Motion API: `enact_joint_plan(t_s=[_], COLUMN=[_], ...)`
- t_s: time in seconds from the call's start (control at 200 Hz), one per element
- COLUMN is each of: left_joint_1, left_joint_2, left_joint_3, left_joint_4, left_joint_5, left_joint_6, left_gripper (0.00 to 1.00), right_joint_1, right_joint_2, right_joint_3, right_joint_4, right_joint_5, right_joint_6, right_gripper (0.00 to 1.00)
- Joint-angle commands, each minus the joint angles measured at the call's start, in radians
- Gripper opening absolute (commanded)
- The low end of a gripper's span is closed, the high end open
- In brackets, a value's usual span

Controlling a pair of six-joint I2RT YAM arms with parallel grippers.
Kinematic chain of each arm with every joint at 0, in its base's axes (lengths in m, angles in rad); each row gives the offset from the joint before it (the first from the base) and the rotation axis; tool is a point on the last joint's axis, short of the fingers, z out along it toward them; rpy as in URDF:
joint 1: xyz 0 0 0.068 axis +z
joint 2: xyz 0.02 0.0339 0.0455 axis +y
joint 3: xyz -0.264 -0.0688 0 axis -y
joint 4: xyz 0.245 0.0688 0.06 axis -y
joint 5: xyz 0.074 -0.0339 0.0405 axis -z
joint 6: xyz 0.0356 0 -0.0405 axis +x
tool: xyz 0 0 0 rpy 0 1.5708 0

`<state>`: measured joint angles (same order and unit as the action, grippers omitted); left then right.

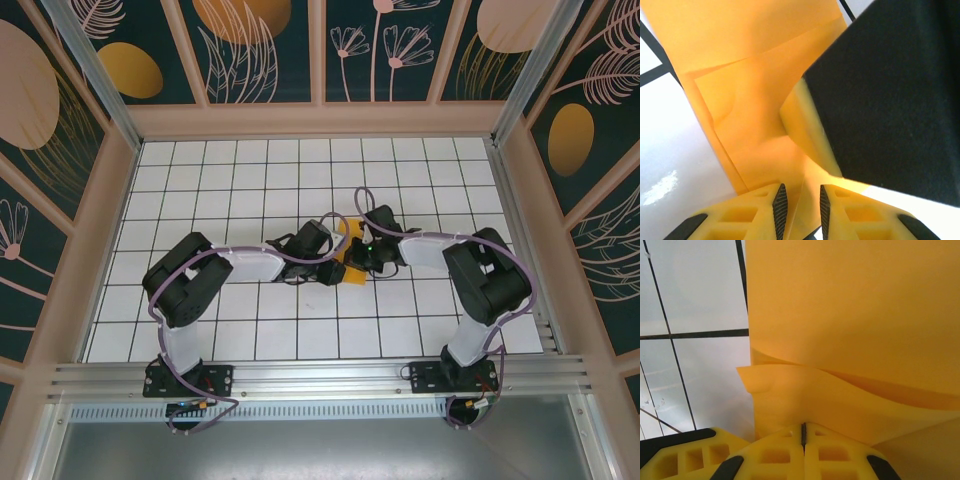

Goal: Fold a paper plane with a square sheet of paper (fold left side to right side)
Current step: Fold the triangle a second time at the center of the table.

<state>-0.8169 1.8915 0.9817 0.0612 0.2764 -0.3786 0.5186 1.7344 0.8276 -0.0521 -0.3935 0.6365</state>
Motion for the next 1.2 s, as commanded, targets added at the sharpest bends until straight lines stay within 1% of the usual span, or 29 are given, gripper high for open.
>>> enact_joint_plan(t_s=[0.0, 0.47, 0.621, 0.751, 0.771, 0.976, 1.196], left_joint_1=[-0.001, -0.001, -0.001, 0.000, -0.001, -0.001, -0.001], left_joint_2=[0.069, 0.072, 0.061, 0.011, 0.002, -0.058, 0.013], left_joint_3=[-0.032, -0.035, -0.030, -0.015, 0.018, 0.142, 0.208], left_joint_4=[-0.123, -0.120, -0.118, -0.127, -0.131, -0.157, -0.187], left_joint_5=[-0.038, -0.036, -0.032, -0.016, -0.011, 0.067, 0.071], left_joint_6=[0.013, 0.012, 0.008, 0.010, 0.013, 0.038, 0.072], left_gripper=[0.29, 0.28, 0.29, 0.30, 0.30, 0.32, 0.31], right_joint_1=[-0.049, -0.158, -0.162, -0.155, -0.157, -0.154, -0.154], right_joint_2=[-0.015, -0.020, -0.007, -0.004, -0.005, -0.006, -0.007], right_joint_3=[0.003, 0.003, -0.005, -0.033, -0.042, -0.063, -0.058], right_joint_4=[-0.015, -0.033, -0.025, -0.007, -0.001, 0.023, 0.017], right_joint_5=[0.085, 0.076, 0.054, 0.045, 0.044, 0.030, 0.023], right_joint_6=[-0.032, -0.094, -0.091, -0.081, -0.077, -0.066, -0.070], right_gripper=[0.06, 0.06, 0.06, 0.06, 0.06, 0.06, 0.06])
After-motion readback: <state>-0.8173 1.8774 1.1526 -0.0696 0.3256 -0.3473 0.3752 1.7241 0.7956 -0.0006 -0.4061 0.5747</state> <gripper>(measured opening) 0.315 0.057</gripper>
